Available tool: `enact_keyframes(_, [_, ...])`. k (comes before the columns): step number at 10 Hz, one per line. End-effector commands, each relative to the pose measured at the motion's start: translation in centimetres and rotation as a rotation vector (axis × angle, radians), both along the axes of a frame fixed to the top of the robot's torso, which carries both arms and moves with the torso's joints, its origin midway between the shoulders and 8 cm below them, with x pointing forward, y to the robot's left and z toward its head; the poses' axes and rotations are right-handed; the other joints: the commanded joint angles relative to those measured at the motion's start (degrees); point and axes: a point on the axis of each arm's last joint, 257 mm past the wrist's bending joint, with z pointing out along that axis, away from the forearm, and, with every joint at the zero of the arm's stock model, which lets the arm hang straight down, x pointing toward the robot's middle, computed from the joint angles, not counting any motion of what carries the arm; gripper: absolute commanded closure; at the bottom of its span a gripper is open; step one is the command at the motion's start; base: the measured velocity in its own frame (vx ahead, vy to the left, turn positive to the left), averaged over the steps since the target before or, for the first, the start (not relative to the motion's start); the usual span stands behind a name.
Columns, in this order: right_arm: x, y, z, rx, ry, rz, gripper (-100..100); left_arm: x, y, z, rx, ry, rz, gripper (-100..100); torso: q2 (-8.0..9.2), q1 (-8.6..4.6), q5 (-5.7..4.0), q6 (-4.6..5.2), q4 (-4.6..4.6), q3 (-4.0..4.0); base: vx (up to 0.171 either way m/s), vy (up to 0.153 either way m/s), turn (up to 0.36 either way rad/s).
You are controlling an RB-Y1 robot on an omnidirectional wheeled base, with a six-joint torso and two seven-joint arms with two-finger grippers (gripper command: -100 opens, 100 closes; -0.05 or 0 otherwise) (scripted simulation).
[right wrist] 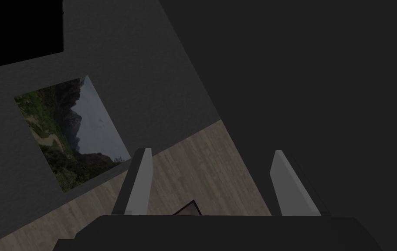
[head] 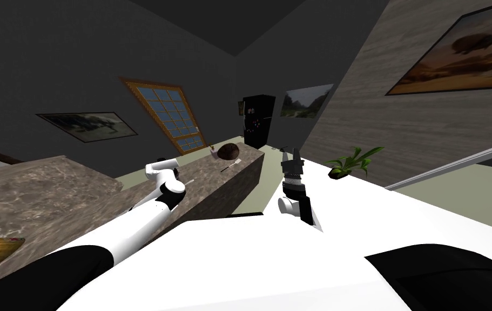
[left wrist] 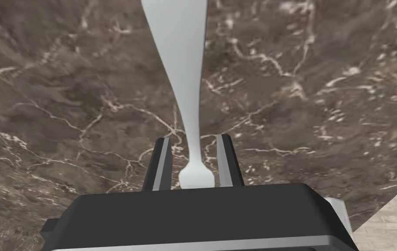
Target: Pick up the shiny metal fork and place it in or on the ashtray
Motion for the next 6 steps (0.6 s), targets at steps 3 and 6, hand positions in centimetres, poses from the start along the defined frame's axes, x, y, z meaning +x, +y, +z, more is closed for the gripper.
enact_keyframes(3, [0.0,0.0,0.0,0.0,0.0,0.0,0,0.0,0.6,1.3,0.0,0.001,-0.015,100,-0.07,0.05,-0.01,0.0,0.01,-0.03,-0.134,0.145,0.032])
enact_keyframes(6, [0.0,0.0,0.0,0.0,0.0,0.0,0,-0.2,1.1,2.2,-0.003,0.003,-0.027,100,-0.05,-0.02,-0.01,-0.01,0.02,-0.01,-0.136,0.153,0.036])
